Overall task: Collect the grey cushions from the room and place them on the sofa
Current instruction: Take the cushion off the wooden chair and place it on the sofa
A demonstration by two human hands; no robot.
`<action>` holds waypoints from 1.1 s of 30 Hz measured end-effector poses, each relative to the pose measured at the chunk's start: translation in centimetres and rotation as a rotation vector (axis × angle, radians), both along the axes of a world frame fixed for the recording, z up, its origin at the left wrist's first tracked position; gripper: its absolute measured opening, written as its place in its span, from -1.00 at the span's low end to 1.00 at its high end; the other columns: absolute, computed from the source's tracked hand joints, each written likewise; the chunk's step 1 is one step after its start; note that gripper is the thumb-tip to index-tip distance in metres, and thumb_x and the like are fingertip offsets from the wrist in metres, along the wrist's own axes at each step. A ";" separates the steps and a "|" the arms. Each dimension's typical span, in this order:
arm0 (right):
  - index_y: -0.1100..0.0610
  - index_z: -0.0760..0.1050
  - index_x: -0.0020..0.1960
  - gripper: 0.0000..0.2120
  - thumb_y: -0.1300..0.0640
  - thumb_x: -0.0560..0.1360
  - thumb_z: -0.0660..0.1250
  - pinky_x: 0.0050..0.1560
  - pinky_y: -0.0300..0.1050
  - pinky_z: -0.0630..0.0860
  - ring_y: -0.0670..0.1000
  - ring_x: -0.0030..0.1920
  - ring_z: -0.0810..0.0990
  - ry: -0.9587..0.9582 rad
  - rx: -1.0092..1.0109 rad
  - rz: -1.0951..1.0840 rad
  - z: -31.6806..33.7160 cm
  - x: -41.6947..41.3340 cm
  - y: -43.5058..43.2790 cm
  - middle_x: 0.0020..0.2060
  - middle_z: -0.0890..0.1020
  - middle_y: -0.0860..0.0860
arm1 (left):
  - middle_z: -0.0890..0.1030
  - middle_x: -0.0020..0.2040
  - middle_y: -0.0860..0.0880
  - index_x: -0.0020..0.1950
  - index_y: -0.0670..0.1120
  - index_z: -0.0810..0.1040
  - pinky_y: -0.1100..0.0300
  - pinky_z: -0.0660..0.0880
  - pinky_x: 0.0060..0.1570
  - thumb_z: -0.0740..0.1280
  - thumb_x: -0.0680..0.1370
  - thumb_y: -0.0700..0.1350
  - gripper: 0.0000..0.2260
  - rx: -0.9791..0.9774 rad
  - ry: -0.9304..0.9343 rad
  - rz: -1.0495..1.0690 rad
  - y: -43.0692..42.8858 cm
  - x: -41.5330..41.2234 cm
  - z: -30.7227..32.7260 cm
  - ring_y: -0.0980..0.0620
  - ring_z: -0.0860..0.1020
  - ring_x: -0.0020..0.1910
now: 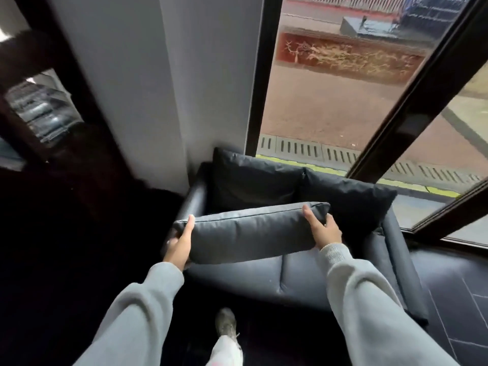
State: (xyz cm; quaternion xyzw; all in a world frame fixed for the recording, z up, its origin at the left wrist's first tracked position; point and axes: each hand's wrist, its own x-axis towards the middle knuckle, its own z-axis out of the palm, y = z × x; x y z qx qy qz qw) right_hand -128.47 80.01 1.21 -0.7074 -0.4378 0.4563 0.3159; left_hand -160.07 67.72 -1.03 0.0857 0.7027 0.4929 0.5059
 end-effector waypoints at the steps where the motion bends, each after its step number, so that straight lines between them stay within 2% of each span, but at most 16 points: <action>1: 0.03 0.48 0.47 -0.23 -0.39 0.42 0.46 0.47 0.04 0.39 0.19 0.40 0.51 -0.007 0.005 0.017 -0.8 -1.0 2.2 0.44 0.51 0.19 | 0.59 0.32 -0.08 0.34 -0.05 0.56 -0.14 0.61 0.17 0.34 0.17 0.61 -0.03 -0.015 -0.024 0.038 1.3 -0.1 -1.1 -0.19 0.60 0.24; 3: 0.03 0.55 0.37 -0.33 -0.34 0.42 0.50 0.43 0.05 0.44 0.14 0.34 0.56 -0.052 -0.004 0.086 -2.8 -3.2 6.5 0.34 0.59 0.13 | 0.60 0.28 -0.08 0.28 -0.02 0.56 -0.17 0.60 0.16 0.36 0.39 0.48 -0.30 -0.044 -0.081 0.130 3.9 -0.8 -3.9 -0.20 0.60 0.20; 5: 0.03 0.59 0.27 -0.43 -0.30 0.42 0.53 0.36 0.01 0.47 0.10 0.26 0.59 -0.133 -0.041 0.159 -5.2 -5.4 10.9 0.25 0.64 0.09 | 0.58 0.24 -0.05 0.23 0.01 0.53 -0.15 0.58 0.14 0.38 0.50 0.34 -0.51 -0.087 -0.157 0.214 6.1 -1.6 -7.1 -0.14 0.56 0.16; 7: 0.02 0.63 0.13 -0.53 -0.27 0.40 0.56 0.31 0.02 0.53 0.07 0.16 0.65 -0.194 -0.104 0.246 -8.1 -7.7 15.5 0.16 0.71 0.05 | 0.54 0.25 -0.04 0.23 0.00 0.50 -0.12 0.57 0.10 0.41 0.52 0.28 -0.54 -0.139 -0.211 0.264 7.7 -2.6 -10.4 -0.09 0.50 0.17; 10: 0.04 0.66 0.07 -0.53 -0.26 0.34 0.60 0.29 0.18 0.58 0.13 0.12 0.70 -0.262 -0.186 0.395 -13.1 -11.3 21.4 0.06 0.74 0.06 | 0.54 0.28 -0.05 0.29 -0.05 0.53 -0.15 0.59 0.14 0.43 0.52 0.23 -0.52 -0.204 -0.255 0.354 8.9 -3.4 -15.2 -0.09 0.49 0.24; 13: 0.06 0.64 0.05 -0.45 -0.27 0.24 0.60 0.24 0.19 0.62 0.14 0.11 0.71 -0.260 -0.229 0.497 -18.0 -15.4 25.7 0.06 0.74 0.08 | 0.57 0.25 -0.06 0.12 0.05 0.58 -0.05 0.62 -0.04 0.44 0.54 0.20 -0.71 -0.261 -0.288 0.449 9.5 -3.5 -18.7 -0.09 0.52 0.23; 14: 0.05 0.63 0.05 -0.46 -0.26 0.23 0.60 0.23 0.16 0.62 0.13 0.12 0.70 -0.259 -0.237 0.535 -19.5 -16.9 26.9 0.08 0.74 0.07 | 0.57 0.26 -0.08 0.13 0.05 0.58 -0.03 0.62 -0.06 0.44 0.54 0.19 -0.71 -0.279 -0.291 0.476 9.6 -3.5 -19.9 -0.11 0.52 0.26; 16: 0.03 0.61 0.03 -0.48 -0.24 0.22 0.60 0.25 0.14 0.60 0.13 0.15 0.69 -0.254 -0.250 0.632 -23.4 -20.4 29.5 0.07 0.73 0.04 | 0.56 0.32 -0.14 0.25 -0.02 0.57 -0.04 0.62 -0.06 0.45 0.53 0.19 -0.60 -0.314 -0.311 0.533 10.0 -3.8 -22.9 -0.17 0.51 0.34; 19: 0.04 0.60 0.01 -0.41 -0.28 0.12 0.58 0.30 0.17 0.58 0.13 0.16 0.70 -0.215 -0.270 0.738 -29.3 -25.6 32.3 0.05 0.74 0.03 | 0.56 0.37 -0.20 0.38 -0.12 0.53 -0.10 0.61 0.02 0.44 0.53 0.17 -0.46 -0.350 -0.320 0.632 10.6 -4.2 -26.9 -0.22 0.51 0.37; 23: 0.06 0.63 0.00 -0.45 -0.22 0.14 0.62 0.24 0.20 0.63 0.10 0.07 0.74 -0.160 -0.278 0.823 -36.0 -30.3 34.2 -0.03 0.77 0.02 | 0.56 0.37 -0.17 0.47 -0.08 0.48 -0.12 0.61 0.11 0.41 0.54 0.19 -0.43 -0.354 -0.301 0.714 11.3 -4.7 -31.1 -0.22 0.52 0.38; 27: 0.02 0.62 -0.03 -0.49 -0.23 0.15 0.60 0.20 0.19 0.64 0.11 0.07 0.73 -0.138 -0.256 0.858 -40.6 -33.0 35.8 0.00 0.75 0.02 | 0.61 0.27 -0.09 0.44 0.01 0.49 -0.06 0.60 0.09 0.38 0.55 0.22 -0.48 -0.350 -0.307 0.749 12.7 -4.9 -34.7 -0.18 0.58 0.30; 30: -0.05 0.64 -0.04 -0.58 -0.17 0.17 0.61 0.14 0.20 0.67 0.11 0.02 0.75 -0.103 -0.251 0.857 -42.9 -33.8 36.2 -0.05 0.77 0.00 | 0.60 0.20 -0.09 0.36 0.04 0.49 -0.07 0.59 0.08 0.40 0.53 0.22 -0.53 -0.363 -0.326 0.784 13.7 -5.2 -37.2 -0.19 0.57 0.28; 33: -0.05 0.66 0.07 -0.51 -0.14 0.19 0.61 0.16 0.21 0.67 0.13 0.07 0.75 -0.058 -0.238 0.822 -44.5 -33.9 35.8 -0.01 0.78 0.01 | 0.55 0.21 -0.13 0.36 0.00 0.48 -0.16 0.57 0.13 0.40 0.54 0.20 -0.53 -0.408 -0.329 0.815 14.5 -5.6 -39.2 -0.26 0.53 0.35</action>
